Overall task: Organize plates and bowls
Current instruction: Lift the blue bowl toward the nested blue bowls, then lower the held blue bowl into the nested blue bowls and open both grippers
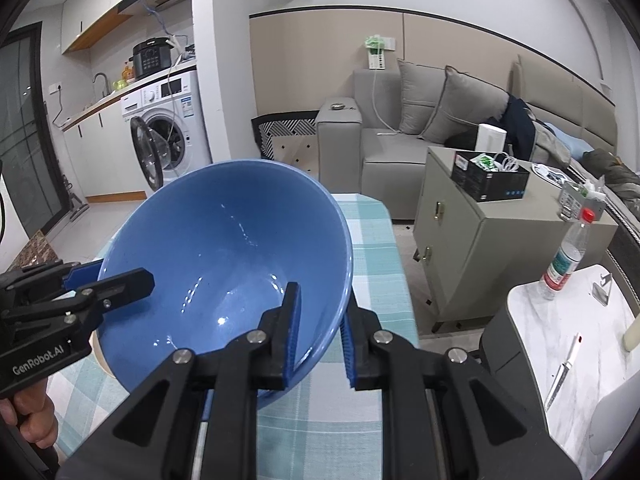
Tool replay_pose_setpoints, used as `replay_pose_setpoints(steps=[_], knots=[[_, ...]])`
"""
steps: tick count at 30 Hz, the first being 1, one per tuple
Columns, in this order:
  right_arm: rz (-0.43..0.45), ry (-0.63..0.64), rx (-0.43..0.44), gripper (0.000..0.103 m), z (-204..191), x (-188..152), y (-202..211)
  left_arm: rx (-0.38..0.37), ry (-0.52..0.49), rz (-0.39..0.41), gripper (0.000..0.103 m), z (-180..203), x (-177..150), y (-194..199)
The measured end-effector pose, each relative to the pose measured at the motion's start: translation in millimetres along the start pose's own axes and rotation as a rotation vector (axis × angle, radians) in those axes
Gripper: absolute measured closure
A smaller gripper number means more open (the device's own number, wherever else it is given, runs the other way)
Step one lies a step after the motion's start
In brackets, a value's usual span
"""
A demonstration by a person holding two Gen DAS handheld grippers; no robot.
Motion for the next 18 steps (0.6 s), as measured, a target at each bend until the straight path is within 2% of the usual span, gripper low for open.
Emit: replay_pose_setpoints(steps=[18], knots=[[-0.065,0.029,0.012,0.084,-21.9,-6.0,-35.4,0.019,0.045,-0.071,0.071,-29.1,-15.1,-28.4]])
Point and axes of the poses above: each gripper's, at about its wrist camera, not at the fingertips, and y roughly against the way its jaws point, z to its right, x to its top, the point moved 2 cm from there along -y, roughly the way its jaws point
